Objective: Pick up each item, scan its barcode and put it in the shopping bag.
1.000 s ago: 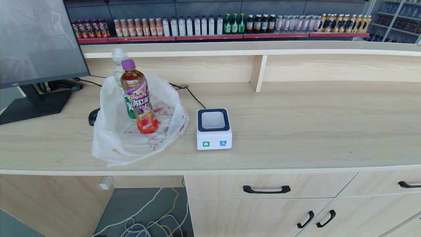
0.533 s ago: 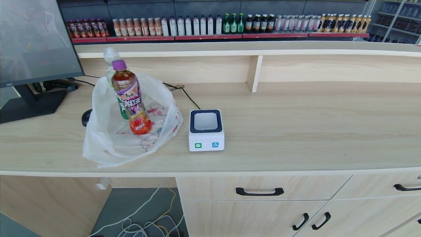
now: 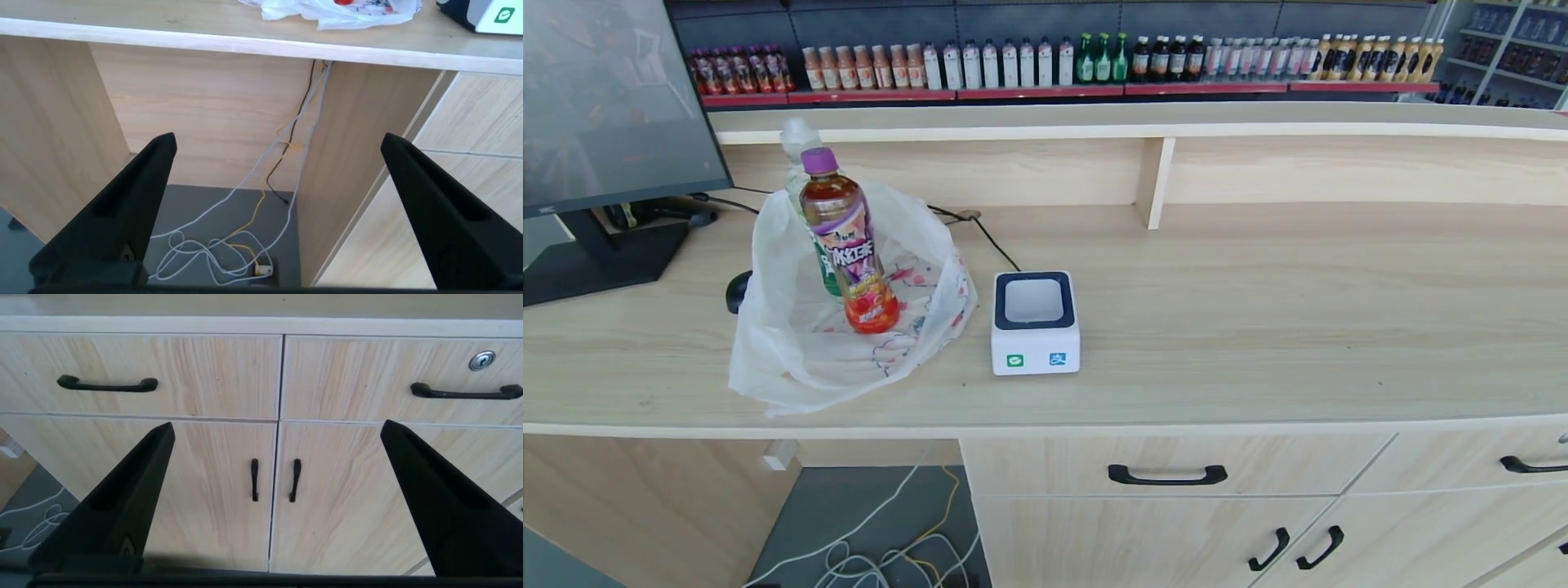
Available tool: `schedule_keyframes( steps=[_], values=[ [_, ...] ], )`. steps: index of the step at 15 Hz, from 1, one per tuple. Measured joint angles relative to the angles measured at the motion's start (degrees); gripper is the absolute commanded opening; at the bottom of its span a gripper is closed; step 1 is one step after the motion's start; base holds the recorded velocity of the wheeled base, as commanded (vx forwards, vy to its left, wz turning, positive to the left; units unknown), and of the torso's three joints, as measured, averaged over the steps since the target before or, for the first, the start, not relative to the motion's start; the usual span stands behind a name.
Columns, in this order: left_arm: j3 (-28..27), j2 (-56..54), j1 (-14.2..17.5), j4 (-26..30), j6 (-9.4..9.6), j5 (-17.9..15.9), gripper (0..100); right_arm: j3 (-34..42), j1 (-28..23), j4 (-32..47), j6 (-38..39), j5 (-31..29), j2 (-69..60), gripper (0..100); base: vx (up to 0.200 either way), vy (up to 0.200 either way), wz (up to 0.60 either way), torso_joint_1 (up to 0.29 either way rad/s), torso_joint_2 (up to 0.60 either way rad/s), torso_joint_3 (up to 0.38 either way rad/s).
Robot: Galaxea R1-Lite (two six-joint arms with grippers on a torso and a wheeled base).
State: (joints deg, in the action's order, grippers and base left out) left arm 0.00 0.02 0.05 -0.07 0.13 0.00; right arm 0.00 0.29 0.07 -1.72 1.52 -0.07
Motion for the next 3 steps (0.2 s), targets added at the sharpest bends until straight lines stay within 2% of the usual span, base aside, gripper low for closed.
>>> schedule_keyframes(
  steps=[3],
  values=[
    [0.0,0.0,0.0,0.0,0.13,0.0,100,0.0,0.1,0.0,0.0,0.0,0.0,100,0.0,0.0,0.0,0.0,0.0,0.0]
  ],
)
